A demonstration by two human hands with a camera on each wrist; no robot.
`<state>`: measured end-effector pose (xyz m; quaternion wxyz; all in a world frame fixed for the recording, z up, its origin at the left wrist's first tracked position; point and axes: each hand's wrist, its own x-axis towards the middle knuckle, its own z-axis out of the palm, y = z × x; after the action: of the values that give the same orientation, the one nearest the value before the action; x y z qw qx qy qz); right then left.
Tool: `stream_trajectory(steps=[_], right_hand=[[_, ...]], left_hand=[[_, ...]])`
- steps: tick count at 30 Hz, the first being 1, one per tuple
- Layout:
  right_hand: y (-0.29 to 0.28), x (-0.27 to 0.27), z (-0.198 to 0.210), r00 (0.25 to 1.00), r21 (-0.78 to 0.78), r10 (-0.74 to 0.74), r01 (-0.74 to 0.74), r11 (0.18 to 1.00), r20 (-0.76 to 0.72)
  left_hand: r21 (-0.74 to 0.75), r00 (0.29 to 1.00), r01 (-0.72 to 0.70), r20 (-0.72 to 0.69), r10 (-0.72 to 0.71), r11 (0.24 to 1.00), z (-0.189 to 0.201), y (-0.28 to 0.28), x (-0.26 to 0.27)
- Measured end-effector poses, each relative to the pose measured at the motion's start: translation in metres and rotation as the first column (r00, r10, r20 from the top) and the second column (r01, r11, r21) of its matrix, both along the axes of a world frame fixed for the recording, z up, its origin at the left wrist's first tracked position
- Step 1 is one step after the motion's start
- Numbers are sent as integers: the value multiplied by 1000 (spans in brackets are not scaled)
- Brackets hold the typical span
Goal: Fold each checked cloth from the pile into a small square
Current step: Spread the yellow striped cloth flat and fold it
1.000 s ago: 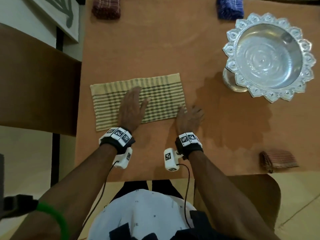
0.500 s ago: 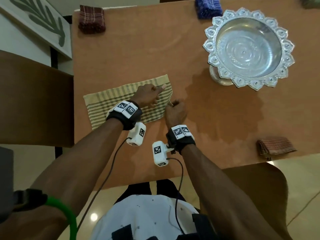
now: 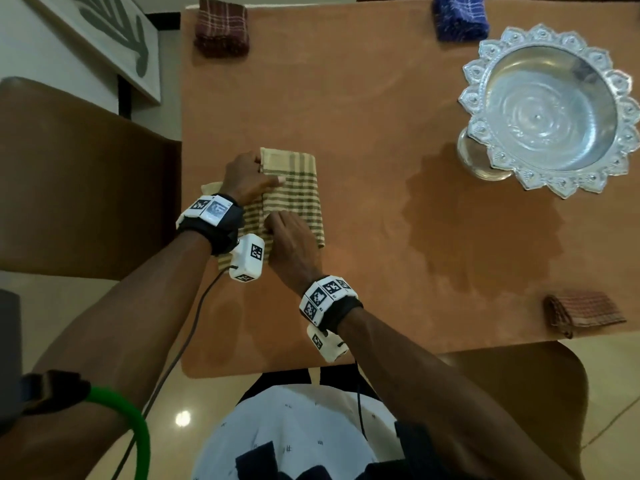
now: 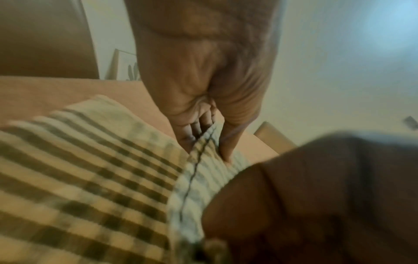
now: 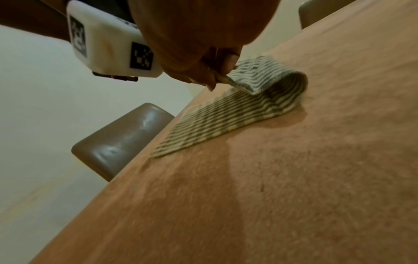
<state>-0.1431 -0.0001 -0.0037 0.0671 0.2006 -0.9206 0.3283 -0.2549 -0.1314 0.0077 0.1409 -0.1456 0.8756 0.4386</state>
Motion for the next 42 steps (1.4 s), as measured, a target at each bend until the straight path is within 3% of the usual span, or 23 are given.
stream_trajectory(steps=[5,11,21,28,32,35,37,39,42], right_hand=[[-30,18,-6,992,13,90,-92,996,85],[-50,33,-10,956,45,195,-209,977,218],[-68,43,-16,942,77,227,-252,965,246],[-65,48,-27,931,79,252,-281,956,265],[-59,47,-33,943,118,311,-324,939,121],[-51,29,-33,982,60,186,-184,981,-22],[-49,5,-32,997,63,59,-56,996,-44],[-51,-25,-34,999,142,30,-32,989,15],[-50,-53,-49,963,351,152,-225,909,224]], left_hand=[[-25,998,-62,7,62,998,-10,-47,18],[-111,988,-133,-87,123,985,-20,-73,40],[-69,985,-146,-104,138,987,-27,-96,55],[-70,972,-178,-168,164,982,-32,-95,58],[-107,956,-262,-164,242,959,-30,-93,57],[-249,902,-399,-281,328,882,-22,-74,68],[-213,867,-352,-441,232,911,-20,-47,81],[-150,836,-251,-532,136,956,-27,-22,92],[-25,861,-278,-450,238,960,-46,-6,96]])
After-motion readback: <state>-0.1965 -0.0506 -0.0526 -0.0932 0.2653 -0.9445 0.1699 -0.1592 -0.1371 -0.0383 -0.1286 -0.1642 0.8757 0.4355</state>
